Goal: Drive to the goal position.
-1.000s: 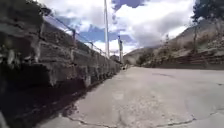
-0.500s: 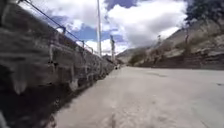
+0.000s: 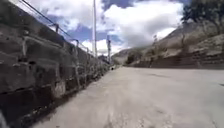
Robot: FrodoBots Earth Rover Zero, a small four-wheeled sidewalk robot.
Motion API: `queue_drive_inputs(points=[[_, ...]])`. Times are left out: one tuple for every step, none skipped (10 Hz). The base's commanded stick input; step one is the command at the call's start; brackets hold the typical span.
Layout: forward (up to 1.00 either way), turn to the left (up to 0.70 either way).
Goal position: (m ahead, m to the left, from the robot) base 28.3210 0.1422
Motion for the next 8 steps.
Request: queue_drive_inputs(points=[[0.70, 0.00], [0.70, 0.00], [0.70, 0.00], [0.70, 0.00], [0.70, 0.00], [0.70, 0.00], [0.70, 0.00], [0.70, 0.00]])
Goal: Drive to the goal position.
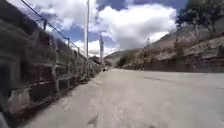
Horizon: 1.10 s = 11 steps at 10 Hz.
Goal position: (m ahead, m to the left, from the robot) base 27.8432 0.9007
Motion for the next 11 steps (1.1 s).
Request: queue_drive_inputs(points=[[0.70, 0.00], [0.70, 0.00], [0.70, 0.00], [0.70, 0.00], [0.70, 0.00], [0.70, 0.00], [0.70, 0.00], [0.70, 0.00], [0.70, 0.00], [0.70, 0.00], [0.70, 0.00]])
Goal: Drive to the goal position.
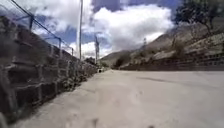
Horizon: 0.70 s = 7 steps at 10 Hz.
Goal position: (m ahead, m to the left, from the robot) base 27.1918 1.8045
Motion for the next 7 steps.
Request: queue_drive_inputs(points=[[0.70, 0.00], [0.70, 0.00], [0.70, 0.00], [0.70, 0.00], [0.70, 0.00], [0.70, 0.00], [0.70, 0.00]])
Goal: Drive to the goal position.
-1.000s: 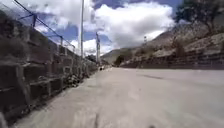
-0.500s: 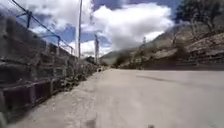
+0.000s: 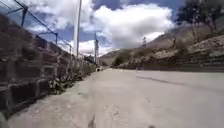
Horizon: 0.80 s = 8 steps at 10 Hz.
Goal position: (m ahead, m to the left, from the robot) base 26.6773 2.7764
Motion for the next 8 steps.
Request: queue_drive_inputs(points=[[0.70, 0.00], [0.70, 0.00], [0.70, 0.00], [0.70, 0.00], [0.70, 0.00], [0.70, 0.00], [0.70, 0.00], [0.70, 0.00]])
